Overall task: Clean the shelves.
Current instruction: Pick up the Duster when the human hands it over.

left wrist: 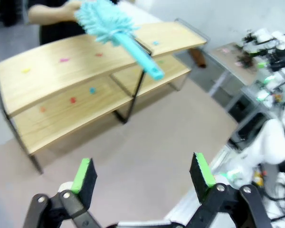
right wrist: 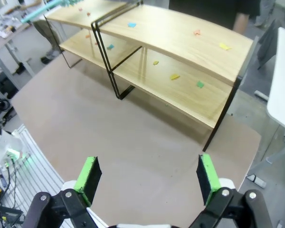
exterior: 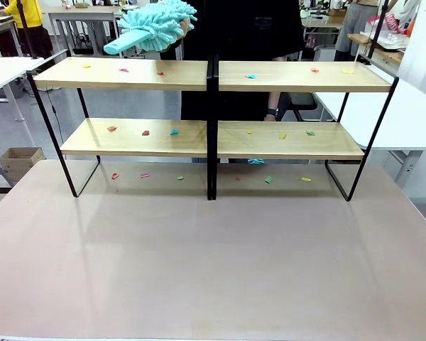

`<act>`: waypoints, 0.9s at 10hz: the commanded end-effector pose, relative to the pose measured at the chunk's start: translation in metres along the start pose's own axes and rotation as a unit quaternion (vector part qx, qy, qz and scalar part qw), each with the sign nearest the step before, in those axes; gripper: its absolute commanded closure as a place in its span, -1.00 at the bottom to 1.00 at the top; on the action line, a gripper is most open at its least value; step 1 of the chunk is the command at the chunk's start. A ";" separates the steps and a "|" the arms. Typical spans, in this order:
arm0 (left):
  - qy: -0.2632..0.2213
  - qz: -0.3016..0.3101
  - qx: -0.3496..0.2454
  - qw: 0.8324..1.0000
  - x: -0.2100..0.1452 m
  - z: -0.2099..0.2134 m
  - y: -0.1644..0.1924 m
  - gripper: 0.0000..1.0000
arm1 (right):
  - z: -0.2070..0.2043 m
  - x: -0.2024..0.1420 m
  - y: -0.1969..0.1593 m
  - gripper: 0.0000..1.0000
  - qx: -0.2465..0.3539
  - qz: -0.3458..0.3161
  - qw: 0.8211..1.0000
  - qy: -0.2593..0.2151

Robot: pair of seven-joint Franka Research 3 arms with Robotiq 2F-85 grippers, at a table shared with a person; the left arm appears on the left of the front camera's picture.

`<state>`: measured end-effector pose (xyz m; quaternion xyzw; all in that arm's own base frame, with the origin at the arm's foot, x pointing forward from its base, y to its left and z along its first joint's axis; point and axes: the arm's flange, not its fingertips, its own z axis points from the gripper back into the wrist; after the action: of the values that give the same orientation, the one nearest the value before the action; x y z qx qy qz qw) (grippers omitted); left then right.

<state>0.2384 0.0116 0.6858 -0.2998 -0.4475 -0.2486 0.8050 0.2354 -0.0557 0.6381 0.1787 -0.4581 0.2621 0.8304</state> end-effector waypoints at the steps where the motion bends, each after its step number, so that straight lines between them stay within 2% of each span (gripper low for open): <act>1: 0.056 0.137 -0.119 0.982 0.063 -0.019 0.048 -1.00 | -0.001 -0.001 -0.002 -1.00 0.002 0.006 1.000 -0.002; 2: 0.084 0.229 -0.202 0.949 0.091 -0.047 0.087 -1.00 | -0.001 -0.001 -0.002 -1.00 0.002 0.006 1.000 -0.002; 4: 0.149 0.319 -0.240 0.905 0.096 -0.105 0.128 -1.00 | -0.001 -0.001 -0.002 -1.00 0.002 0.006 1.000 -0.002; 5: 0.205 0.336 -0.221 0.892 0.084 -0.112 0.130 -1.00 | -0.001 -0.001 -0.002 -1.00 0.002 0.006 1.000 -0.002; 6: 0.063 0.227 -0.213 0.948 0.081 -0.090 0.111 -1.00 | -0.001 -0.001 -0.002 -1.00 0.002 0.006 1.000 -0.002; 7: 0.112 0.286 -0.237 0.922 0.077 -0.117 0.130 -1.00 | -0.001 -0.001 -0.002 -1.00 0.002 0.006 1.000 -0.002; 8: 0.172 0.283 -0.288 0.898 0.065 -0.129 0.117 -1.00 | -0.001 -0.001 -0.002 -1.00 0.002 0.006 1.000 -0.002; 9: 0.192 0.309 -0.269 0.892 0.059 -0.150 0.122 -1.00 | -0.001 -0.001 -0.002 -1.00 0.002 0.006 1.000 -0.002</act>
<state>0.4288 -0.0054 0.6502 -0.5759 -0.1124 -0.1504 0.7957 0.2360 -0.0560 0.6376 0.1790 -0.4575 0.2620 0.8307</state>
